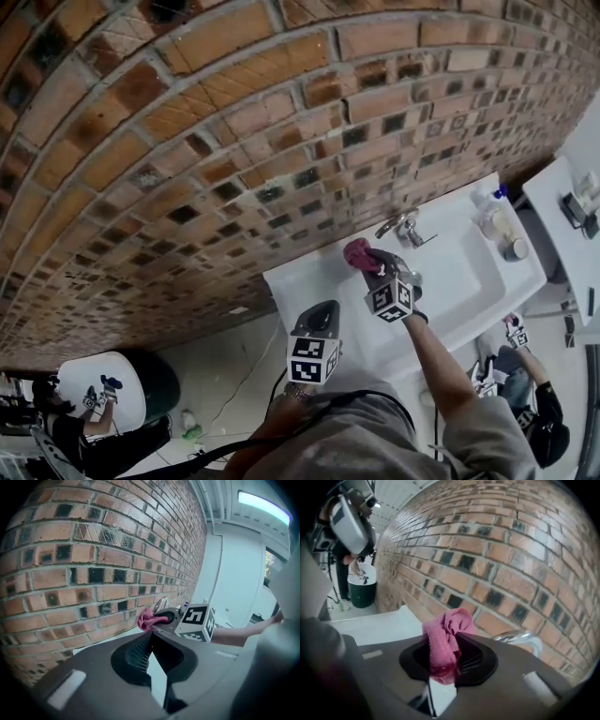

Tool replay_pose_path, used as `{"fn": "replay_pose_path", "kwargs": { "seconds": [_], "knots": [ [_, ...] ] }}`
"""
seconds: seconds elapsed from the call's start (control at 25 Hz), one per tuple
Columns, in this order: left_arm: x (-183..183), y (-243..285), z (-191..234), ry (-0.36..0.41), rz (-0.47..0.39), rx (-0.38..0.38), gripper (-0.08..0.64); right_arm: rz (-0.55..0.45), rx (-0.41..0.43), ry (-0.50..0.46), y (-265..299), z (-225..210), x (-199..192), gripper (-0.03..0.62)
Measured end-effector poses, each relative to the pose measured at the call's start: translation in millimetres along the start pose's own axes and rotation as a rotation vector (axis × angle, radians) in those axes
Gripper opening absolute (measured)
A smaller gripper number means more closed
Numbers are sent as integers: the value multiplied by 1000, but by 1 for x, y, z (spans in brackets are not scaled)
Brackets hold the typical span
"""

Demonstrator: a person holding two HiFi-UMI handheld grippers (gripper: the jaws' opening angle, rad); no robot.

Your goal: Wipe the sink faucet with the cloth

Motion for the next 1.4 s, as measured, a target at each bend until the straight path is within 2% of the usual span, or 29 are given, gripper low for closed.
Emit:
{"fn": "replay_pose_path", "kwargs": {
  "seconds": [0.12,0.16,0.24,0.32,0.48,0.6,0.76,0.84,0.96,1.04,1.16,1.4],
  "knots": [
    [-2,6,-2,4,22,-13,20,-19,-272,-83,-4,-35,23,84],
    [-5,6,-3,3,34,-18,20,-15,-319,-131,-5,-44,26,86],
    [-9,5,-5,1,52,-24,20,-15,-353,-239,-6,-52,31,91],
    [-11,3,-5,5,59,-27,20,-23,-404,-286,-11,-61,35,86],
    [-10,2,1,0,54,-13,20,-15,-526,-142,-20,-108,24,69],
    [-13,1,5,-9,63,-6,20,36,-559,-23,-16,-141,8,59],
    [-17,0,1,-6,70,-24,20,86,-610,134,-16,-160,-12,55],
    [-19,-1,0,-5,72,-29,20,158,-650,210,-18,-166,-32,52],
    [-22,-3,1,-7,82,-30,19,318,-616,377,-13,-162,-77,52],
    [-25,-3,0,-7,93,-35,20,342,-592,405,-9,-148,-96,49],
    [-26,4,-3,-4,108,-53,20,380,-529,373,3,-128,-111,48],
    [-18,16,-21,39,123,-122,20,602,-139,127,26,-52,-142,52]
  ]
}}
Point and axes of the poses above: the fingertips, and each gripper's own axes: y forward along the fingers, z to its left, x out of its top, the point moved 10 cm from there along -y, backward along the fingers, and after that the axes turned 8 degrees about -z, right-handed, at the moved point
